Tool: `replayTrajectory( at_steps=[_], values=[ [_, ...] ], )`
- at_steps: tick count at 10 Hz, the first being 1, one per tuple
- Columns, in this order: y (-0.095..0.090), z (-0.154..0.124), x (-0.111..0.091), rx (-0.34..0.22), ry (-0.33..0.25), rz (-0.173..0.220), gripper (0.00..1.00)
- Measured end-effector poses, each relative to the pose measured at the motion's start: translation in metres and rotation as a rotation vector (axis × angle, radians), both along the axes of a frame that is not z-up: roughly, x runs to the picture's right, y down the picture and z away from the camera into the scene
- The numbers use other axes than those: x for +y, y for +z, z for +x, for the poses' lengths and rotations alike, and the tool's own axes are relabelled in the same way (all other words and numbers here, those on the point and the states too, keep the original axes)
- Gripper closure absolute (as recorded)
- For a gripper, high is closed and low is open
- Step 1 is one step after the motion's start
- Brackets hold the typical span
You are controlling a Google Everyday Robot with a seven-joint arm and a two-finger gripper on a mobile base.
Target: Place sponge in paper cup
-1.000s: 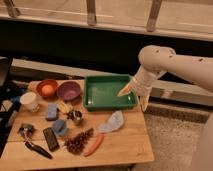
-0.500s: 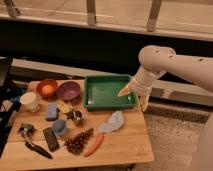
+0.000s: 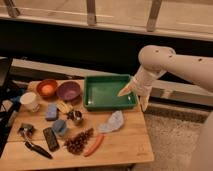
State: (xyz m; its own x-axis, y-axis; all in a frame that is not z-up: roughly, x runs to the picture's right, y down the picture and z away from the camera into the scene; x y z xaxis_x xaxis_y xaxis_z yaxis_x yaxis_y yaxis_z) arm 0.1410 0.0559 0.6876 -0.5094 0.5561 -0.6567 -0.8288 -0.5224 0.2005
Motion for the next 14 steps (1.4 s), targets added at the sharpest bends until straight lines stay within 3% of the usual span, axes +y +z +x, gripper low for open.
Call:
replayTrajectory(
  at_steps=[4, 7, 12, 14],
  values=[
    [0.016, -0.054, -0.028, -0.093, -0.118, 0.046, 0.2],
    [0.022, -0.122, -0.05, -0.205, -0.193, 0.086, 0.2],
    [0.022, -0.121, -0.05, -0.207, -0.198, 0.092, 0.2],
    [0.025, -0.135, -0.055, -0.22, -0.232, 0.111, 0.2]
  ],
)
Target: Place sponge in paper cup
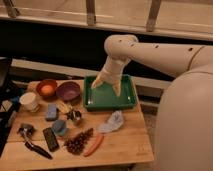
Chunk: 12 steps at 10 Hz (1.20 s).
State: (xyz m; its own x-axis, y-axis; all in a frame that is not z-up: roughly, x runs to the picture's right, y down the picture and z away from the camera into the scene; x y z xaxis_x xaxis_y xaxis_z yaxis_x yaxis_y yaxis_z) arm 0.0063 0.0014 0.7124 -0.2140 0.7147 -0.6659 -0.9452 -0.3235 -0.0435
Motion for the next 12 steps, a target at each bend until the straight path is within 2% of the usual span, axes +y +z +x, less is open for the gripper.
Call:
replayTrajectory(
  at_steps=[2, 4, 6, 8, 11, 12],
  values=[
    [0.009, -0.034, -0.01, -0.03, -0.051, 0.027, 0.2],
    [0.021, -0.083, -0.02, -0.075, -0.1, 0.053, 0.2],
    [0.035, -0.128, -0.028, -0.132, -0.151, 0.08, 0.2],
    [0.05, -0.177, -0.032, -0.218, -0.202, 0.1, 0.2],
    [0.067, -0.228, -0.027, -0.302, -0.213, 0.107, 0.2],
    [0.068, -0.231, -0.027, -0.307, -0.213, 0.108, 0.2]
  ],
)
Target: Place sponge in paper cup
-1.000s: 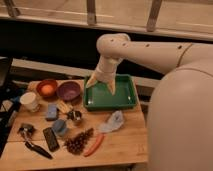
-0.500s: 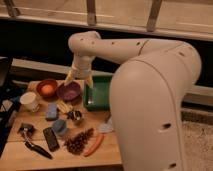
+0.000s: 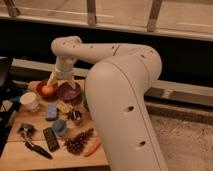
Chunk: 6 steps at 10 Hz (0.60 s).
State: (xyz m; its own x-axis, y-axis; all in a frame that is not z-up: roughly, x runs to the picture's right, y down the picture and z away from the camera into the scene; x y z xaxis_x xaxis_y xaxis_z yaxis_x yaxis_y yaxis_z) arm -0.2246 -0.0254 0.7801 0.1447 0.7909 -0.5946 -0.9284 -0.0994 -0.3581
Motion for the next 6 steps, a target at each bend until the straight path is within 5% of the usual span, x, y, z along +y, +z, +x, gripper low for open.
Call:
replayTrajectory(
  at_steps=[4, 6],
  values=[
    [0.0, 0.004, 0.0, 0.009, -0.008, 0.001, 0.2],
    [-0.001, -0.017, 0.005, 0.011, -0.029, 0.037, 0.2]
  ],
)
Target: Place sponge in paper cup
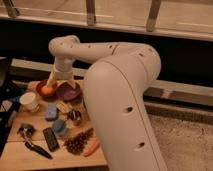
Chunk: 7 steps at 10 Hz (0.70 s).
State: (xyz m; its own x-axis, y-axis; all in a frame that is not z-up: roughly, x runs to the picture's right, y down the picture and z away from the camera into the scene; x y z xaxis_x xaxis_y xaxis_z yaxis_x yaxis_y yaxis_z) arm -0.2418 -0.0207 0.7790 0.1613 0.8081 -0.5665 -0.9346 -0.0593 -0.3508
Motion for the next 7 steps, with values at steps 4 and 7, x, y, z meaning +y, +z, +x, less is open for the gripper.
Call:
replayTrajectory(
  at_steps=[4, 7],
  values=[
    [0.016, -0.06, 0.028, -0.059, 0.015, 0.017, 0.2],
    [0.036, -0.081, 0.044, -0.108, 0.001, -0.003, 0.2]
  ],
)
